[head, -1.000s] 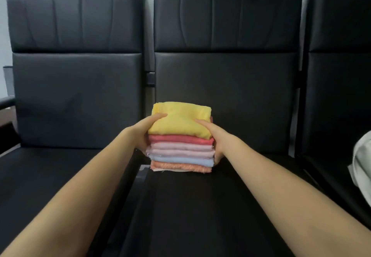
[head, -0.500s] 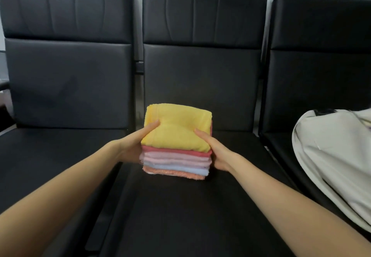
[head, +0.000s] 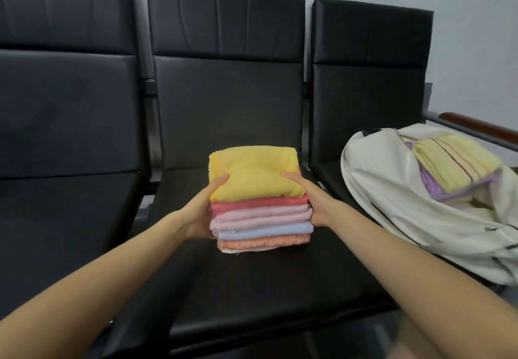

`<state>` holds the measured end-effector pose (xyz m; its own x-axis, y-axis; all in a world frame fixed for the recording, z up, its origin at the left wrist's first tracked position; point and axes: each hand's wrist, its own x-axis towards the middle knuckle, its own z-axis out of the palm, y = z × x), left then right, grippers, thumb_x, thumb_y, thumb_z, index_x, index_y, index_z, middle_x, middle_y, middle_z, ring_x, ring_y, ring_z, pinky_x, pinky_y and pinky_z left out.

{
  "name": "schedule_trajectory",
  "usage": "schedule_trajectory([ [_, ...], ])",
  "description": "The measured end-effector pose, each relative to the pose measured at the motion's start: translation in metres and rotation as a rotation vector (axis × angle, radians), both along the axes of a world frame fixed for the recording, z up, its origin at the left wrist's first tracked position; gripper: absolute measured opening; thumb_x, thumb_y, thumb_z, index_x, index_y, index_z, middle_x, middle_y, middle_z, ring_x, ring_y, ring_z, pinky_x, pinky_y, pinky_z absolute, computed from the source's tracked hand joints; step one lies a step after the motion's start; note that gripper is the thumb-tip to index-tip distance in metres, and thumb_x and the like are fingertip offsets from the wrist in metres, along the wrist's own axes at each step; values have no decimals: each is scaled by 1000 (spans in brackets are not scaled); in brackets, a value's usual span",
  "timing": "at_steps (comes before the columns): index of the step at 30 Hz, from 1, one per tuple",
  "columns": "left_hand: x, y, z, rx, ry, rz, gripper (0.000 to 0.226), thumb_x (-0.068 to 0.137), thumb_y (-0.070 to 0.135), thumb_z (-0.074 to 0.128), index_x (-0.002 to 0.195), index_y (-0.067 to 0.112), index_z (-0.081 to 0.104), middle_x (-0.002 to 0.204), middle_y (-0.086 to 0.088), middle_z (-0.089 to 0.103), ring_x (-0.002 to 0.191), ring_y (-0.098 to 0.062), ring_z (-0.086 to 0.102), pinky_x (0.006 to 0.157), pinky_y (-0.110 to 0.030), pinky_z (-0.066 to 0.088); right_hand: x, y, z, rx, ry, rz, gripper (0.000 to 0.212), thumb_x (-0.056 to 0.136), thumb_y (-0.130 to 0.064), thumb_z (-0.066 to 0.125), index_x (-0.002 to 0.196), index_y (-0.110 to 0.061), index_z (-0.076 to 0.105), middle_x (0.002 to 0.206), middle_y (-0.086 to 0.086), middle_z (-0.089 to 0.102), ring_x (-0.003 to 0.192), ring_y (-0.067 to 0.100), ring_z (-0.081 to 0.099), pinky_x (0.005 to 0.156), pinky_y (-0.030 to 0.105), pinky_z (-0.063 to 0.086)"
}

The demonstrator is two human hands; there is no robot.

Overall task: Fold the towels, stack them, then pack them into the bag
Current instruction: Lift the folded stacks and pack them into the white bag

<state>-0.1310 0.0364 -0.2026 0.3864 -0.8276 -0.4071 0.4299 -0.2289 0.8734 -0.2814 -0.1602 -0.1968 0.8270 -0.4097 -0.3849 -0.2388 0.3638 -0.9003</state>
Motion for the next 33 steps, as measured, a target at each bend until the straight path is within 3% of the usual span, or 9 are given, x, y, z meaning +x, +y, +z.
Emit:
schedule_trajectory([
  [7, -65, -71, 37, -182, -7, -116, 68, 79, 61, 59, 131, 18, 53, 109, -12, 72, 93, -28, 72, 80, -41, 53, -93, -41, 51, -94, -31, -198, 55, 75, -48, 74, 117, -12, 68, 115, 18, 69, 101, 33, 65, 100, 45, 47],
  [10, -105, -111, 67, -279, -10, -195, 65, 82, 60, 57, 129, 16, 55, 112, -12, 72, 99, -28, 71, 85, -42, 53, -145, -64, 91, -173, -97, -263, 42, 81, -46, 67, 107, -14, 70, 104, 16, 72, 91, 30, 69, 89, 39, 52],
  [15, -197, -187, 103, -353, 22, -278, 62, 82, 57, 62, 128, 16, 58, 113, -12, 71, 105, -29, 68, 94, -43, 51, -247, -121, 139, -315, -120, -378, 40, 85, -47, 62, 109, -15, 70, 104, 15, 72, 91, 28, 70, 86, 37, 52],
  [19, -259, -237, 121, -389, 6, -328, 31, 87, 46, 64, 103, 19, 65, 88, -5, 76, 86, -22, 71, 93, -39, 51, -315, -156, 146, -289, -174, -470, 45, 86, -43, 58, 119, -13, 64, 104, 14, 73, 88, 26, 72, 74, 33, 58],
  [21, -275, -256, 129, -368, -13, -393, 35, 86, 50, 62, 104, 20, 66, 95, -7, 76, 93, -23, 70, 97, -40, 49, -333, -170, 147, -276, -196, -505, 45, 86, -43, 59, 119, -13, 64, 106, 14, 72, 89, 26, 72, 74, 33, 59],
  [27, -259, -264, 150, -356, -82, -353, 49, 82, 52, 66, 115, 16, 63, 96, -10, 75, 83, -25, 74, 81, -38, 55, -323, -182, 146, -252, -284, -512, 56, 78, -45, 70, 124, -13, 65, 112, 16, 68, 96, 30, 66, 93, 41, 50],
  [29, -241, -248, 153, -332, -123, -324, 48, 84, 54, 62, 113, 16, 62, 95, -9, 76, 81, -25, 74, 78, -38, 55, -302, -174, 141, -225, -312, -457, 56, 77, -45, 71, 124, -14, 66, 110, 15, 69, 95, 29, 66, 92, 41, 50],
  [31, -224, -223, 152, -298, -157, -283, 46, 85, 54, 61, 110, 16, 63, 93, -9, 76, 80, -24, 74, 79, -38, 54, -276, -161, 135, -189, -331, -396, 46, 78, -44, 70, 115, -17, 69, 103, 14, 71, 91, 28, 67, 90, 40, 52],
  [33, -204, -193, 151, -279, -181, -234, 46, 85, 54, 60, 110, 16, 63, 96, -9, 75, 83, -25, 73, 83, -39, 54, -247, -145, 128, -156, -345, -340, 49, 77, -44, 73, 118, -17, 68, 108, 15, 69, 95, 30, 66, 98, 43, 48],
])
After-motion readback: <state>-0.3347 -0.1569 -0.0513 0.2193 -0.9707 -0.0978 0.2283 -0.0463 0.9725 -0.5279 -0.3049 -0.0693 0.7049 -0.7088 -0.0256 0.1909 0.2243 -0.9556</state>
